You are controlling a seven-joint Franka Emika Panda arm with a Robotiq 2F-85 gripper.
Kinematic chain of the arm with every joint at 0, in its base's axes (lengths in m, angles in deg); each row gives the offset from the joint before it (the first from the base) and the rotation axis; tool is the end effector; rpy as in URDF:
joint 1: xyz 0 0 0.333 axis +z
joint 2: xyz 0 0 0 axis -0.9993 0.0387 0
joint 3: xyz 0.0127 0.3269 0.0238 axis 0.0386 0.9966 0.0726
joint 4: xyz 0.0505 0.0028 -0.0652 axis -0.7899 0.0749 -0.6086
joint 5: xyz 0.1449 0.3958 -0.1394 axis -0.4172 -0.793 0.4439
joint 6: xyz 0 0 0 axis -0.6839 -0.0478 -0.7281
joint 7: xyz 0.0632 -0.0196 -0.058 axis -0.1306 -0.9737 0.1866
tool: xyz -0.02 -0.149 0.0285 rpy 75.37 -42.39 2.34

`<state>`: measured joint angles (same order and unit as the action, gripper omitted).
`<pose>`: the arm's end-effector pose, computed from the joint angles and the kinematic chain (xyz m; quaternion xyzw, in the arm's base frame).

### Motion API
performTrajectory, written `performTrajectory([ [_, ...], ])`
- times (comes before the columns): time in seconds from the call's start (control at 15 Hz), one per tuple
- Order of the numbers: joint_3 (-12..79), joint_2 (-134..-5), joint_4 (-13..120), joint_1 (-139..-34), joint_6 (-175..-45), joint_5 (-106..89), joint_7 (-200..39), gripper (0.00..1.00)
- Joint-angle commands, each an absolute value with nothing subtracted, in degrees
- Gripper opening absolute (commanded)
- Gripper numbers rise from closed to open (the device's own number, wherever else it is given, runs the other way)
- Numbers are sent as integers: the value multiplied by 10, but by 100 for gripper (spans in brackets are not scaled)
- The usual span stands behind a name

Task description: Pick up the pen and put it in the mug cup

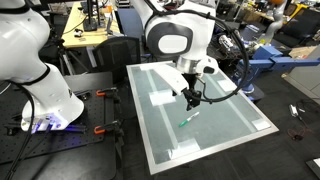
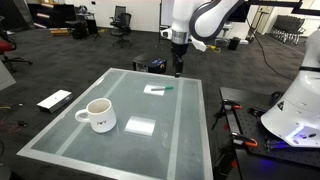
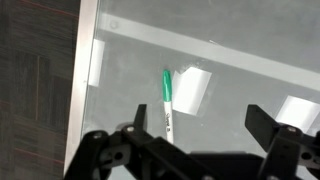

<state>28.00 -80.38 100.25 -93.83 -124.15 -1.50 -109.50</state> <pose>0.5089 -0.1453 0.1956 0.9871 0.1462 0.0117 0.0636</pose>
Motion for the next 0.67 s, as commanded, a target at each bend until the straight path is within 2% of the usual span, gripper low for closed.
performTrajectory([
  [0.0,293,-761,986,-963,-1294,-34,-1154,100],
  [0.6,355,-677,918,-1027,-1289,-163,-1296,100],
])
